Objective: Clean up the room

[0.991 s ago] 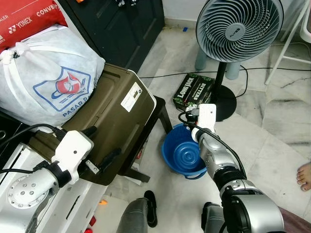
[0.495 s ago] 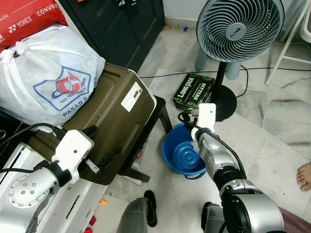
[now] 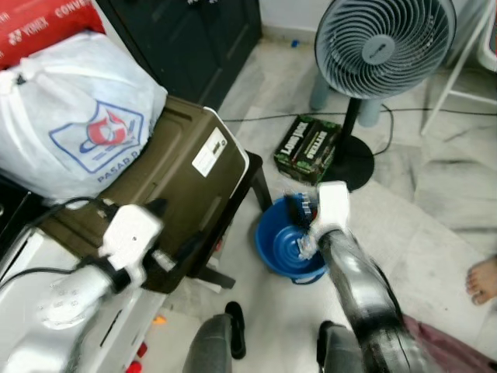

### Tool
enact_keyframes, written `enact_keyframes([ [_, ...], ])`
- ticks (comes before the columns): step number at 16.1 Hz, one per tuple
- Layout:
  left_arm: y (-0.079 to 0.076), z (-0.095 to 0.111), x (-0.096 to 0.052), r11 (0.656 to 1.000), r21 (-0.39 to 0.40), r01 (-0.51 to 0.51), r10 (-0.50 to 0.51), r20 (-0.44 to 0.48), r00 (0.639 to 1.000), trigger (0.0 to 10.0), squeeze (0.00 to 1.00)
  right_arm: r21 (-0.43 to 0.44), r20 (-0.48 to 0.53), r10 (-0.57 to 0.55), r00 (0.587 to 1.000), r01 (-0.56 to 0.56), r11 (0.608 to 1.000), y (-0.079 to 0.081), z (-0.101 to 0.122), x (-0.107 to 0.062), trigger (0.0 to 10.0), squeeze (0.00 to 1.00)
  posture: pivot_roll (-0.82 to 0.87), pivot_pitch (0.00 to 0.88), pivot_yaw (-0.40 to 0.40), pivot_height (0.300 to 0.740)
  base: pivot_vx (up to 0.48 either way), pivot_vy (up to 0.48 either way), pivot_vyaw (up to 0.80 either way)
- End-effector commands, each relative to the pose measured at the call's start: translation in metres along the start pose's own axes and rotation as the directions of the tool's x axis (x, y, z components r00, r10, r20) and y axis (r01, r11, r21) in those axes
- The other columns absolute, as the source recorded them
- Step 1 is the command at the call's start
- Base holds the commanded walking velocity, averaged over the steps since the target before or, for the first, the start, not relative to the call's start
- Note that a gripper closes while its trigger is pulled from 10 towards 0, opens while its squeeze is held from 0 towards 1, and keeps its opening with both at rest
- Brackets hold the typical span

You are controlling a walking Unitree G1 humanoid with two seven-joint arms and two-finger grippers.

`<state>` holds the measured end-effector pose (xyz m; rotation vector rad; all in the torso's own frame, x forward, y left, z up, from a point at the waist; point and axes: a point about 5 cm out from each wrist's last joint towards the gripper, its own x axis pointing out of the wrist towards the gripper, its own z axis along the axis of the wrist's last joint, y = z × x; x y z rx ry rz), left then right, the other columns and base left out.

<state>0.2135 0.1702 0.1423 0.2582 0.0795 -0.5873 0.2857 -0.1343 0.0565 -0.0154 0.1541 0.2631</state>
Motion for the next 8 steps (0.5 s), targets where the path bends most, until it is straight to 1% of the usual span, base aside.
enact_keyframes([
  [1,-0.002,-0.006,0.003,1.0,0.002,-0.017,0.017,-0.019,1.0,10.0,0.0,-0.029,0.002,0.063,0.998,-0.063,0.998,0.009,0.003,-0.013,10.0,1.0,0.07,0.255,0.138,0.74,0.0,0.0,0.0],
  [2,-0.004,-0.009,0.007,1.0,-0.008,-0.023,0.023,-0.012,1.0,10.0,0.0,-0.045,0.011,0.072,0.997,-0.072,0.996,0.009,0.004,-0.027,10.0,1.0,0.06,0.249,0.127,0.74,0.0,0.0,0.0],
  [3,-0.006,-0.01,0.009,1.0,-0.011,-0.026,0.026,-0.01,1.0,10.0,0.0,-0.051,0.013,0.073,0.997,-0.072,0.996,0.008,0.004,-0.032,10.0,1.0,0.05,0.242,0.116,0.74,0.0,0.0,0.0],
  [4,-0.01,-0.012,0.015,0.998,-0.031,-0.046,0.046,0.008,0.999,10.0,0.0,-0.065,0.027,0.051,0.998,-0.049,0.997,0.003,0.008,-0.053,10.0,1.0,0.02,0.222,0.092,0.74,0.0,0.0,0.0],
  [5,-0.012,-0.013,0.018,0.998,-0.036,-0.05,0.051,0.013,0.999,10.0,0.0,-0.075,0.031,0.039,0.999,-0.037,0.997,-0.001,0.01,-0.058,10.0,1.0,0.01,0.217,0.088,0.74,0.0,0.0,0.0],
  [6,-0.014,-0.014,0.021,0.997,-0.045,-0.06,0.062,0.024,0.998,10.0,0.0,-0.081,0.029,0.015,0.999,-0.012,0.997,-0.004,0.013,-0.071,10.0,1.0,-0.01,0.193,0.07,0.74,0.0,0.0,0.0],
  [7,-0.016,-0.016,0.027,0.995,-0.051,-0.082,0.084,0.037,0.996,10.0,0.0,-0.12,0.019,0.007,1.0,-0.005,0.993,-0.005,0.018,-0.089,10.0,1.0,-0.03,0.176,0.067,0.74,0.0,0.0,0.0],
  [8,-0.016,-0.017,0.029,0.993,-0.058,-0.099,0.101,0.04,0.994,10.0,0.0,-0.122,0.003,0.031,1.0,-0.031,0.992,-0.006,0.018,-0.097,10.0,1.0,-0.04,0.169,0.069,0.74,0.0,0.0,0.0],
])
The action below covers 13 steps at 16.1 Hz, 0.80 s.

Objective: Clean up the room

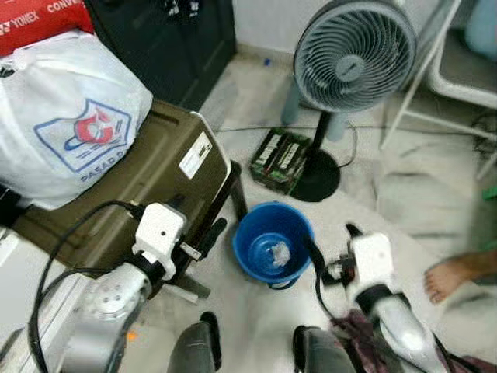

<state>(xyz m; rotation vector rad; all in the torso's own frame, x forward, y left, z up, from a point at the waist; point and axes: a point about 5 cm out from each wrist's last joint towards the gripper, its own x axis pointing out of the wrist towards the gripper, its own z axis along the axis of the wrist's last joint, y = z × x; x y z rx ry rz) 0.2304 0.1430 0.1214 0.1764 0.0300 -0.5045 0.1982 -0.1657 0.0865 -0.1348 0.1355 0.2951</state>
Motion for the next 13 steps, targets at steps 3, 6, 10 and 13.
enact_keyframes([
  [3,0.016,-0.003,-0.005,0.987,-0.051,-0.151,0.152,0.01,0.988,10.0,0.0,-0.05,-0.017,0.013,1.0,-0.014,0.999,-0.015,0.008,-0.017,10.0,0.0,-0.07,0.141,0.045,0.74,0.0,0.0,0.0],
  [6,0.024,-0.014,-0.009,0.954,-0.066,-0.292,0.292,-0.003,0.956,10.0,0.0,-0.034,0.042,-0.213,0.976,0.214,0.976,-0.026,0.021,0.0,10.0,0.0,-0.07,0.086,0.013,0.74,0.0,0.0,0.0],
  [10,0.027,-0.021,-0.011,0.877,-0.181,-0.445,0.45,-0.017,0.893,10.0,0.0,-0.052,0.125,-0.361,0.924,0.369,0.928,-0.036,0.036,0.01,10.0,0.0,-0.1,0.029,-0.003,0.74,0.0,0.0,0.0],
  [13,0.02,-0.013,0.002,0.89,-0.221,-0.4,0.414,0.022,0.91,10.0,0.0,-0.055,0.131,-0.312,0.941,0.322,0.945,-0.031,0.041,0.01,10.0,0.0,-0.11,0.04,-0.015,0.74,0.0,0.0,0.0],
])
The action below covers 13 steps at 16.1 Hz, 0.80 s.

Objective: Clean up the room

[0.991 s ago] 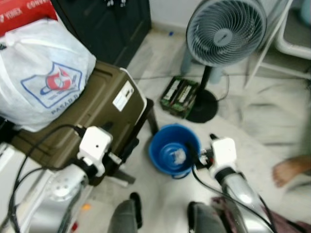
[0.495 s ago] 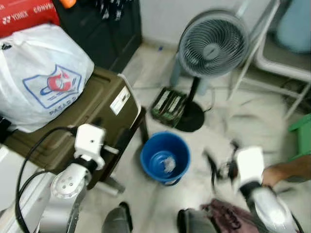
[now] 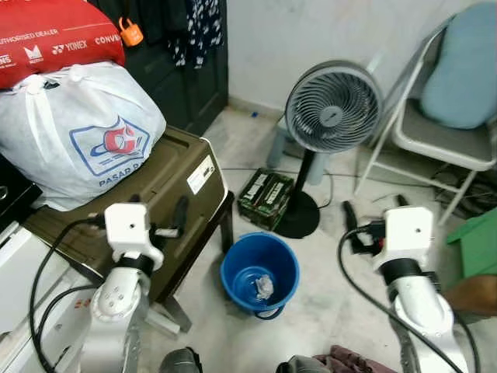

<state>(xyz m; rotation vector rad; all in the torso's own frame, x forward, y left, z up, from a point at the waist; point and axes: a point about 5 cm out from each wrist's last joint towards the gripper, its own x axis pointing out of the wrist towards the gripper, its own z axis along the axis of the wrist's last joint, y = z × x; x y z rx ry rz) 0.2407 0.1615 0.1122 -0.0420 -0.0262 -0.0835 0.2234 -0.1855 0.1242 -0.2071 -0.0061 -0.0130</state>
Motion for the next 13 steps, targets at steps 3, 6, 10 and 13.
enact_keyframes([
  [3,0.0014,-0.005,0.0034,1.0,0.019,-0.025,0.026,-0.032,0.999,10.0,0.0,-0.029,0.031,0.013,0.999,-0.012,1.0,0.0042,0.0072,0.0011,10.0,0.0,-0.11,0.058,-0.015,0.74,0.0,0.0,0.71],
  [6,-0.0027,-0.0044,0.0031,0.999,0.039,-0.002,0.003,-0.03,1.0,10.0,0.0,-0.027,0.045,0.018,0.999,-0.017,1.0,0.0005,0.0098,0.0058,10.0,0.0,-0.1,0.064,-0.015,0.74,0.0,0.0,0.8],
  [10,0.0013,-0.0018,-0.0003,0.998,0.042,-0.046,0.047,-0.027,0.999,10.0,0.0,-0.023,0.071,0.035,0.997,-0.033,0.999,0.0035,0.0143,0.0074,10.0,0.0,-0.1,0.07,-0.015,0.74,0.0,0.0,0.8],
  [13,0.0061,-0.0061,-0.0053,0.997,0.048,-0.066,0.068,-0.047,0.997,10.0,0.0,-0.02,0.065,0.037,0.997,-0.036,0.999,0.0036,0.0129,0.0046,10.0,0.0,-0.09,0.072,-0.016,0.74,0.0,0.0,0.8],
])
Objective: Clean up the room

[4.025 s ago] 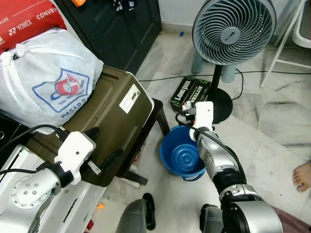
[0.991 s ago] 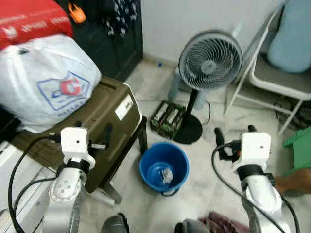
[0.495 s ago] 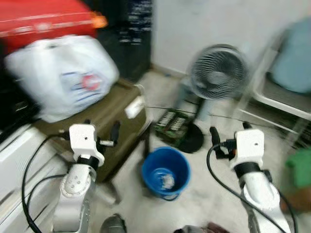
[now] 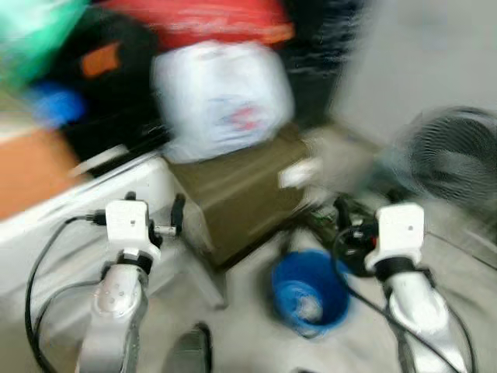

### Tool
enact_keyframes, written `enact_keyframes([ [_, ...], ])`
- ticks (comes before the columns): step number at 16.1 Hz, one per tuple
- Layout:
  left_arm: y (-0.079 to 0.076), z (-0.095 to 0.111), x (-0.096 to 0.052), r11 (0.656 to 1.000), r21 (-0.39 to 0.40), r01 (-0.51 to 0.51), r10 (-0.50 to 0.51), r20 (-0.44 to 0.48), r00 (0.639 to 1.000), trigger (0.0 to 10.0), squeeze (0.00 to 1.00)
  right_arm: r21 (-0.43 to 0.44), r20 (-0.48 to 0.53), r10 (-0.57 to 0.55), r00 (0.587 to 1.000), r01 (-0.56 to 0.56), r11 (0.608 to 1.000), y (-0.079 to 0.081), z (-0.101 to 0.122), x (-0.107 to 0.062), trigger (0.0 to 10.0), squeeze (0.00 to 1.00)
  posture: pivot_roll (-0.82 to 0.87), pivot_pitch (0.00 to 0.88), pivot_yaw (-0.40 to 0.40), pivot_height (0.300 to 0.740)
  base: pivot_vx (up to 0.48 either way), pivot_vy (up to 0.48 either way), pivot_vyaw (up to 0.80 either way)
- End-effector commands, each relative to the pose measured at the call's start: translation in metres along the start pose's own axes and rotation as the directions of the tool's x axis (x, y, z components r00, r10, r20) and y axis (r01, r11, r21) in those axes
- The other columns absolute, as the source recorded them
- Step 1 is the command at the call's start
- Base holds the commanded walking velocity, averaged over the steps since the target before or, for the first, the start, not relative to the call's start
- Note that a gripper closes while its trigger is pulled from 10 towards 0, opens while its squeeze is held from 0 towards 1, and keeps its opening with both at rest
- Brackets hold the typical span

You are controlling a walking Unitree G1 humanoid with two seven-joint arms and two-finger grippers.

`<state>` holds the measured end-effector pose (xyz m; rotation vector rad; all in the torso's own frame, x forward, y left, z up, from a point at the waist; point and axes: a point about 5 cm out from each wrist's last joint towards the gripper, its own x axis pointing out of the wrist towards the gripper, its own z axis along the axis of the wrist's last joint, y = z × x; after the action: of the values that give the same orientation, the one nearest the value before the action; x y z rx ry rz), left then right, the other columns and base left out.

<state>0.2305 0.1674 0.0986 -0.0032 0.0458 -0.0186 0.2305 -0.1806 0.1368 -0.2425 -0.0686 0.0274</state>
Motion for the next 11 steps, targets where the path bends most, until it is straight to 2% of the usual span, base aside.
enact_keyframes([
  [1,0.0,0.008,0.006,1.0,0.006,0.019,-0.019,0.026,0.999,10.0,0.0,0.019,0.001,0.005,1.0,-0.005,1.0,0.001,0.0,-0.002,10.0,0.0,-0.09,0.074,-0.015,0.74,0.0,0.0,0.8],
  [5,0.007,0.011,0.009,0.999,0.032,0.009,-0.01,0.037,0.999,10.0,0.0,0.028,-0.003,-0.002,1.0,0.002,1.0,-0.001,-0.001,-0.002,10.0,0.0,-0.1,0.081,-0.017,0.74,0.0,0.0,0.8],
  [11,0.011,0.004,-0.002,0.996,0.084,-0.041,0.04,0.007,0.999,10.0,0.0,0.035,-0.01,0.003,1.0,-0.003,0.999,0.0,-0.002,-0.007,10.0,0.0,-0.09,0.088,-0.018,0.74,0.0,0.0,0.8],
])
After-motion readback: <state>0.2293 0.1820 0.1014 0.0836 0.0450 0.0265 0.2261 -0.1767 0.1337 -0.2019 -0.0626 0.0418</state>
